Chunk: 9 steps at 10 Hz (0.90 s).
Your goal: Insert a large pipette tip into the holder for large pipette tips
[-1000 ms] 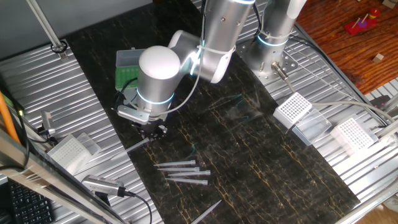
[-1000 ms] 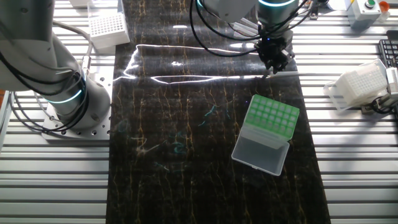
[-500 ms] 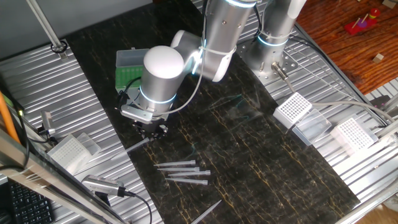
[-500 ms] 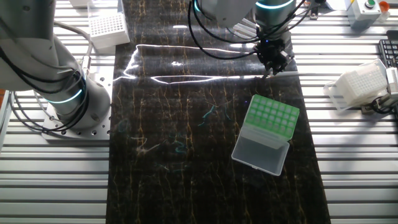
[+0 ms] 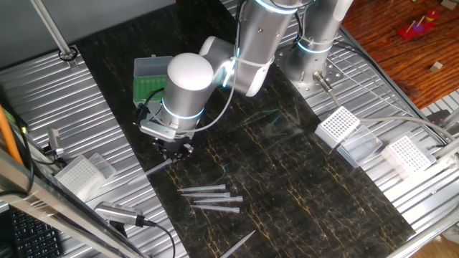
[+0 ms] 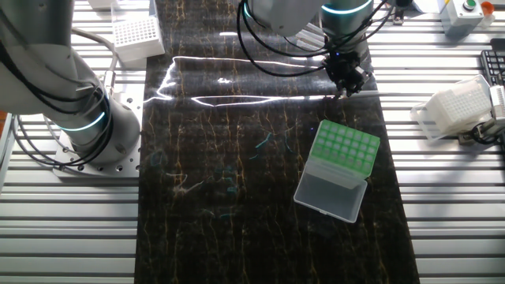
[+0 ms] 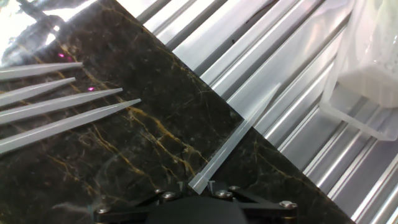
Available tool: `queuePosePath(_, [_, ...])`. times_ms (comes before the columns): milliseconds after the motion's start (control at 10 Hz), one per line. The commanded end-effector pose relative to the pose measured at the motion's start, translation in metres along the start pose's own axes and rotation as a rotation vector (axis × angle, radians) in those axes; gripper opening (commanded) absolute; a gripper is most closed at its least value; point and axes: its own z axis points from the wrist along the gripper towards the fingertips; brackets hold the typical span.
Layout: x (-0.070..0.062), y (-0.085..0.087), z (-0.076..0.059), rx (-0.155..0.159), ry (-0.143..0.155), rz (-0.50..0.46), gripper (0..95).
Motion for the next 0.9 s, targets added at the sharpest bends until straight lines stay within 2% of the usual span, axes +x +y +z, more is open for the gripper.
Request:
queuePosePath(100, [-0.0009, -0.0007, 0.0008, 0.003, -0.002, 0.015, 0.0])
queuePosePath(300, [-0.0046, -0.0036, -0.0002, 0.005, -0.001, 0.023, 0.0])
queuePosePath(400, [-0.0066, -0.0051, -0.0006, 0.006, -0.001, 0.023, 19.0])
queuePosePath(900, [-0.0078, -0.0047, 0.0034, 0.018, -0.007, 0.007, 19.0])
